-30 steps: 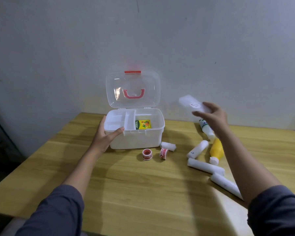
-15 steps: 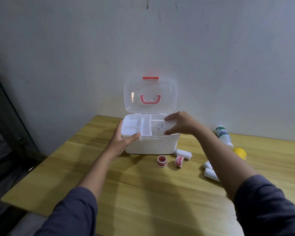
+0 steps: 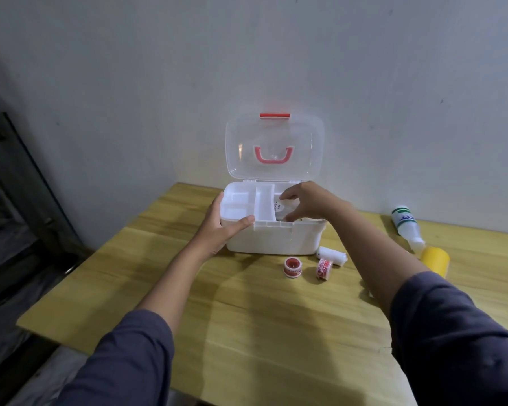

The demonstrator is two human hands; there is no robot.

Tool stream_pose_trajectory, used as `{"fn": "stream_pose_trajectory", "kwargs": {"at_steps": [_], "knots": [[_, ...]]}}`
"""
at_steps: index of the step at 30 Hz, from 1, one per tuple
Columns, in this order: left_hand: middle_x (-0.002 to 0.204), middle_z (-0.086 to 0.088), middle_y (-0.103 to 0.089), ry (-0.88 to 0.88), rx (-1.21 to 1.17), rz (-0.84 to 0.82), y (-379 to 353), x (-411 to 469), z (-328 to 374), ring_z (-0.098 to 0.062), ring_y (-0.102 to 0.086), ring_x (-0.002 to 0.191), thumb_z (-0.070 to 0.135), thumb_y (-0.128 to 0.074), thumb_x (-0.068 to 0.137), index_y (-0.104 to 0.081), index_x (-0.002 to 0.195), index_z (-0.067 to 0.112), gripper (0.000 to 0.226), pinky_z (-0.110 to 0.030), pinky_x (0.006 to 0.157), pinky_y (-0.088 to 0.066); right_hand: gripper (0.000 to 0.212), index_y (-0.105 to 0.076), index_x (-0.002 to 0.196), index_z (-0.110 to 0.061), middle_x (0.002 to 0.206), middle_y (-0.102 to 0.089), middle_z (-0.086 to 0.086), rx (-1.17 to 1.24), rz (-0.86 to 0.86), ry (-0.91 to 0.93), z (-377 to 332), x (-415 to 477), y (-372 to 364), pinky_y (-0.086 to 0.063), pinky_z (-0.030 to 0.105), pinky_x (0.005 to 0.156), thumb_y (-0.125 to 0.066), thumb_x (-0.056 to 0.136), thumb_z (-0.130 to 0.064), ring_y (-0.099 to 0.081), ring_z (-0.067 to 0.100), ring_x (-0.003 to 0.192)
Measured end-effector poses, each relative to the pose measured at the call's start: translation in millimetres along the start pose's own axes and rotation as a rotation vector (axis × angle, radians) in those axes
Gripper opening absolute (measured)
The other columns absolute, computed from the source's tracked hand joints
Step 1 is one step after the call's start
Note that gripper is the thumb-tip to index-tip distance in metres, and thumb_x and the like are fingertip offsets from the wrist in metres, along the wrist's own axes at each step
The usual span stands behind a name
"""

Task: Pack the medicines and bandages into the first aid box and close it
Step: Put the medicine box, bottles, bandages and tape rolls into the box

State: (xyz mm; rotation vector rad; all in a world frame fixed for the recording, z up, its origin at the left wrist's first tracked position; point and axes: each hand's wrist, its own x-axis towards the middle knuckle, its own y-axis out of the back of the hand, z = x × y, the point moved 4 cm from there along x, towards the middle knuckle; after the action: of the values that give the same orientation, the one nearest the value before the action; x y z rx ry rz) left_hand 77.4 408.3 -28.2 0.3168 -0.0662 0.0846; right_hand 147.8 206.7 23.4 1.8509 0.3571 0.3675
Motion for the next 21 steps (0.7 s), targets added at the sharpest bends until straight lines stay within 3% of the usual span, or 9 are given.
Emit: {"fn": "stream_pose_trajectory", "kwargs": {"at_steps": [7, 11, 14, 21], "knots": [[0.164, 0.004, -0.014, 0.009, 0.011, 0.015, -0.7, -1.9, 2.0, -0.013, -0.016, 0.150, 0.057, -0.073, 0.059, -0.014, 0.157, 0.023, 0.119, -0.028, 0.114, -0.022, 0.061, -0.058, 0.124, -0.012, 0.131, -0.058, 0.004, 0.112, -0.002, 0.016, -0.1, -2.0, 4.4, -0.043, 0.031, 0.099, -0.080, 0.068, -0.025, -0.053, 0.021, 0.119], [0.157, -0.001, -0.016, 0.000, 0.050, 0.065, -2.2, -3.2, 5.6, -0.014, -0.020, 0.147, 0.046, -0.077, 0.071, -0.017, 0.156, 0.018, 0.107, -0.024, 0.109, -0.023, 0.056, -0.061, 0.119, -0.012, 0.127, -0.061, 0.004, 0.213, 0.054, -0.001, 10.8, -15.5, 16.7, -0.046, 0.033, 0.101, -0.080, 0.069, -0.026, -0.056, 0.018, 0.118], [0.159, -0.002, -0.015, 0.007, 0.063, 0.090, -3.2, -4.1, 6.0, -0.017, -0.019, 0.148, 0.032, -0.075, 0.085, -0.017, 0.156, 0.016, 0.092, -0.026, 0.111, -0.024, 0.046, -0.064, 0.114, -0.008, 0.121, -0.065, 0.007, 0.309, 0.159, -0.030, 22.4, -34.8, 30.7, -0.048, 0.026, 0.095, -0.078, 0.072, -0.021, -0.060, 0.019, 0.112], [0.158, -0.009, -0.024, 0.026, 0.098, 0.178, -5.5, -8.7, 12.4, -0.026, -0.030, 0.145, 0.034, -0.077, 0.083, -0.025, 0.154, 0.011, 0.091, -0.040, 0.118, -0.031, 0.030, -0.067, 0.104, -0.006, 0.103, -0.069, 0.009, 0.490, 0.395, -0.202, 62.2, -115.6, 44.1, -0.044, 0.018, 0.076, -0.074, 0.076, -0.016, -0.063, 0.015, 0.092]]}}
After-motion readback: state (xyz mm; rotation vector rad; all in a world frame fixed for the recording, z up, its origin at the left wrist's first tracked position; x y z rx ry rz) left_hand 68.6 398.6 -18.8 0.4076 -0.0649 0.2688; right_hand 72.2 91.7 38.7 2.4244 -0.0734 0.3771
